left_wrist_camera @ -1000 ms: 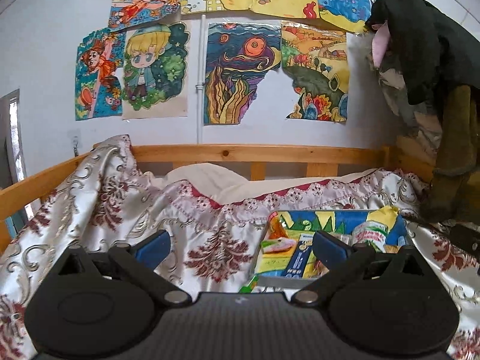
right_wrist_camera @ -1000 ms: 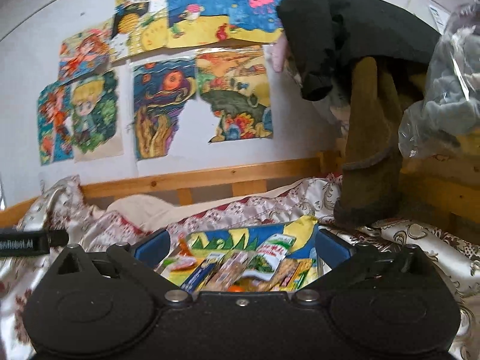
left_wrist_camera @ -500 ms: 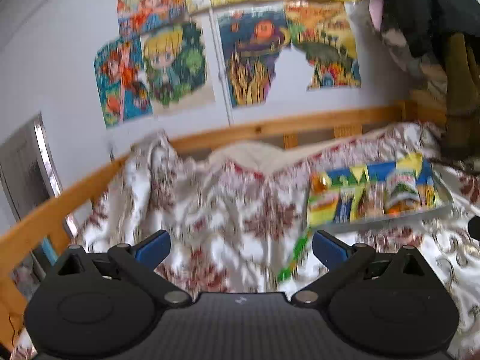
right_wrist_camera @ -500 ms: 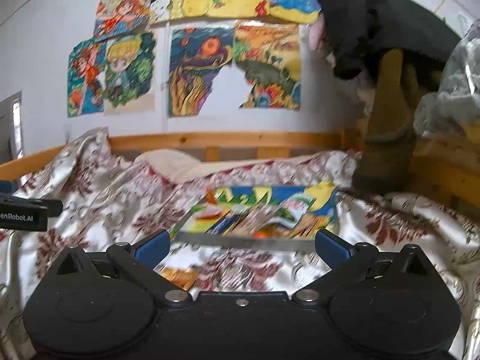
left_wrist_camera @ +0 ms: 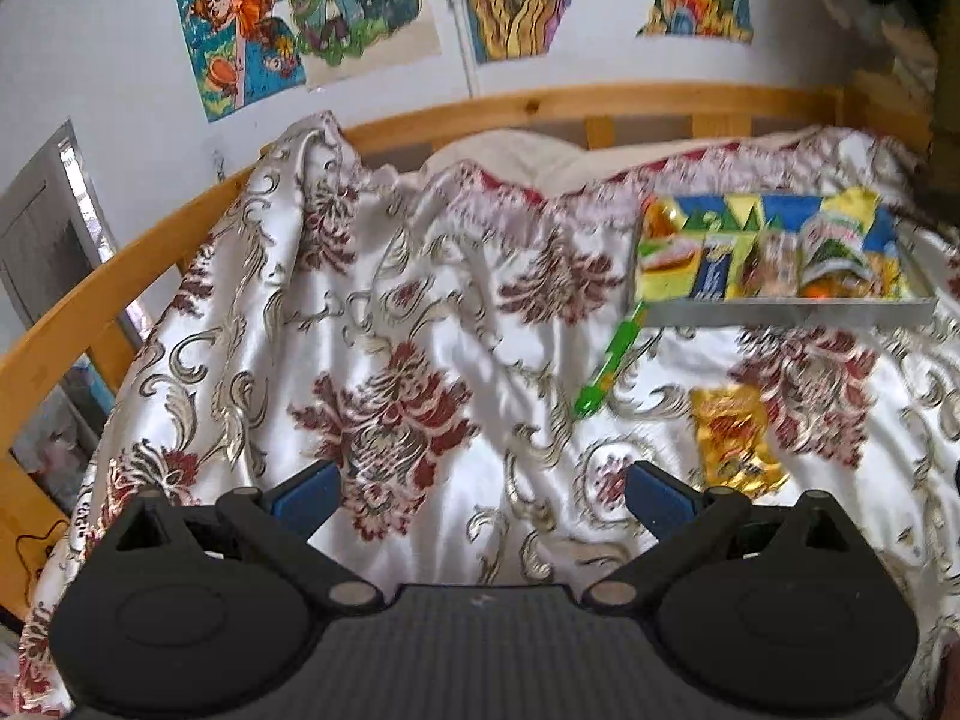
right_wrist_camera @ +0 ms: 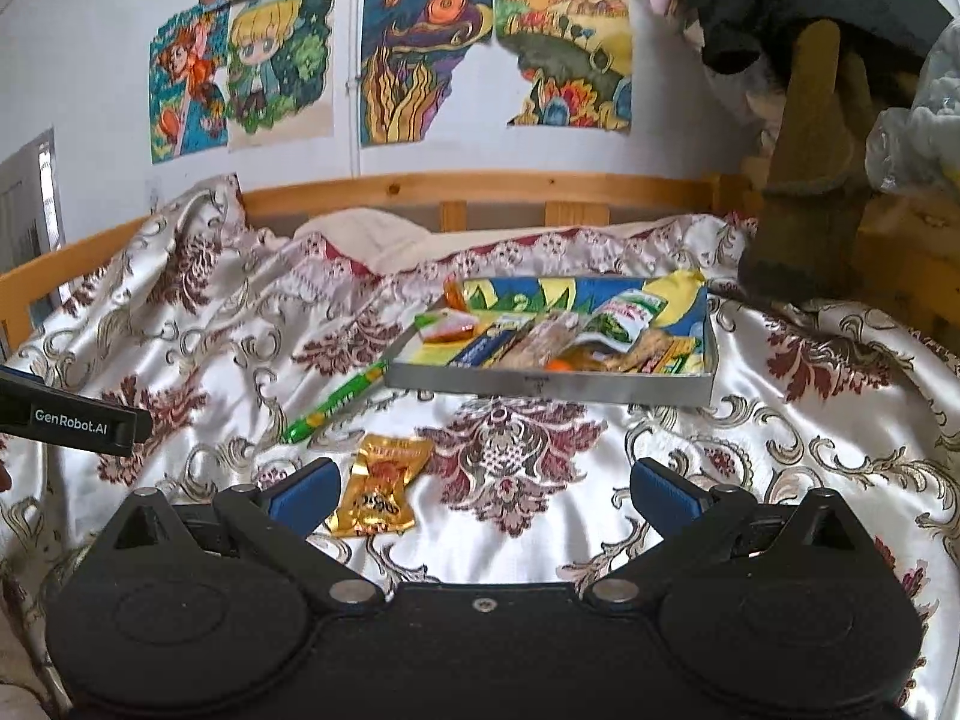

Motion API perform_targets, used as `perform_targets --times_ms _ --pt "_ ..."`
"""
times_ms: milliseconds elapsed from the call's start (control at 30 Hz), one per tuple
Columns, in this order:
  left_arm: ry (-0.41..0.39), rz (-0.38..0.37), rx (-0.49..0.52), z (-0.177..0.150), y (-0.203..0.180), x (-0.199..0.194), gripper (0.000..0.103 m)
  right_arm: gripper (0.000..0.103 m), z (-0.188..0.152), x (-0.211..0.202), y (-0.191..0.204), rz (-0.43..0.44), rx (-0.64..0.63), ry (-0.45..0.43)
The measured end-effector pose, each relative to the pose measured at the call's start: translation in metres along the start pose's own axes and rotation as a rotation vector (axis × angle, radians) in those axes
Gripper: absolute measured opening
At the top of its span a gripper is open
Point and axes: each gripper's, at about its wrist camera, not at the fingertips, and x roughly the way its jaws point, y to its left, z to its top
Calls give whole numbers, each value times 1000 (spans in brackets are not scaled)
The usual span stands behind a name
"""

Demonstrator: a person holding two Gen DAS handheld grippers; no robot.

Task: Organize snacks
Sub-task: 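Move the left tool to the green stick while the right tool moves to the gold packet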

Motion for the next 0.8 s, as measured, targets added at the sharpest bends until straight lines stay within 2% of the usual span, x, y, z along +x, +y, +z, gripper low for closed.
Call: perform_targets --times_ms 333,433,667,800 --pt "28 26 49 -1 -8 5 103 102 -4 14 3 -8 -4 72" --pt "21 13 45 2 -6 4 103 102 -5 15 4 -6 -3 74" --pt "85 -2 91 10 -9 24 103 102 -6 22 4 -2 12 97" --pt "87 -31 114 15 -12 35 103 102 -6 28 3 -1 23 116"
